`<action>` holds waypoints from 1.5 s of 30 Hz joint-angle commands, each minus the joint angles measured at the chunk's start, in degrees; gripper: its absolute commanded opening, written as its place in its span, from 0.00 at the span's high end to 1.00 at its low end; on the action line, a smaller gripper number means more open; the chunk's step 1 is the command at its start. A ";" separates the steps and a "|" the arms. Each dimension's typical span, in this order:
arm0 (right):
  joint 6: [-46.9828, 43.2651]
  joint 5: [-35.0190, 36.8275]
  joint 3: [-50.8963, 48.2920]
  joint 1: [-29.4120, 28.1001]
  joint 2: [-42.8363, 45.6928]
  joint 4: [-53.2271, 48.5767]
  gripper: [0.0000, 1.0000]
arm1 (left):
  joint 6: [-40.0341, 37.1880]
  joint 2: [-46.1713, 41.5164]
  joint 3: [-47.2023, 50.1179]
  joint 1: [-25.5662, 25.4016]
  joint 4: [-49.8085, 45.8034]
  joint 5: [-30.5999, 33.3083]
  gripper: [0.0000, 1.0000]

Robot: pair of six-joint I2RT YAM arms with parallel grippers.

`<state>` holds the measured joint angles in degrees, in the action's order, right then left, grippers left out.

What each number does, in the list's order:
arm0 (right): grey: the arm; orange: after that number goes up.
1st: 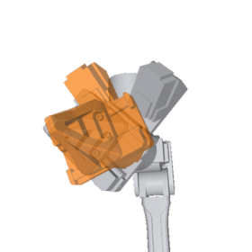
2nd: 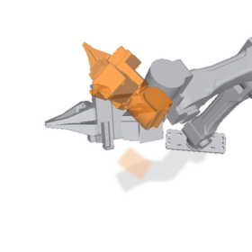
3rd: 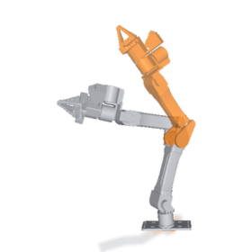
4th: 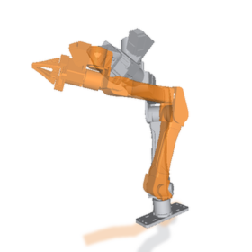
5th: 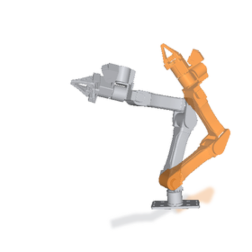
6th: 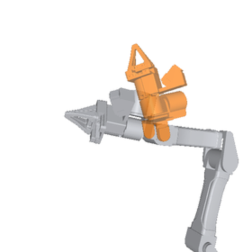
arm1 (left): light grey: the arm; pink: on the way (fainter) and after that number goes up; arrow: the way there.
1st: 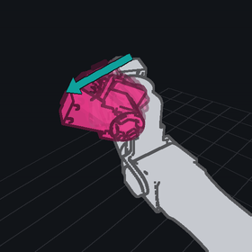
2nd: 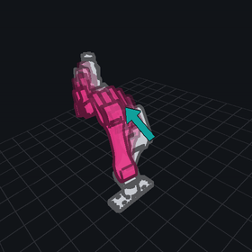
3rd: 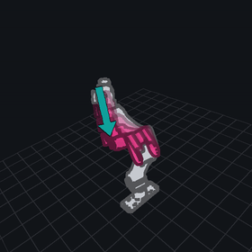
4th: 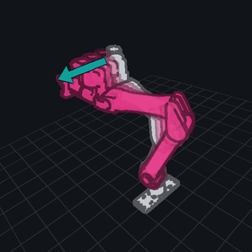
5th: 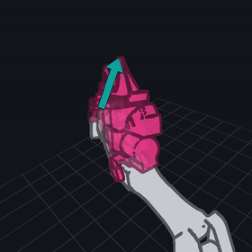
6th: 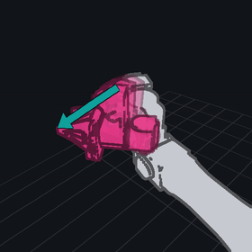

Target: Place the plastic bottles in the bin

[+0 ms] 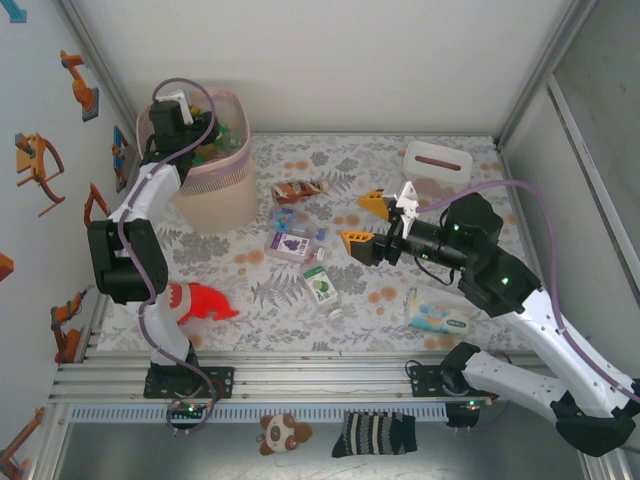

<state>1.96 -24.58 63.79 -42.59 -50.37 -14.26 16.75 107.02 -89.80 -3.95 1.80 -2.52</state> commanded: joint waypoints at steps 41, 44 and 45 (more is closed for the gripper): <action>43.57 39.57 20.25 -0.04 -32.60 -9.21 0.26 | 2.32 -39.00 16.10 -4.01 -19.15 -13.50 0.35; 50.43 42.47 23.50 0.04 -37.21 -10.18 0.27 | 2.31 -40.83 17.87 -5.21 -19.92 -13.30 0.35; 52.71 43.62 24.97 0.05 -38.70 -11.42 0.27 | 2.32 -41.41 18.50 -5.49 -19.94 -13.21 0.35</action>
<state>42.85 12.12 84.71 -42.57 -86.85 -23.75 18.87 67.51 -72.84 -8.69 -15.86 -14.85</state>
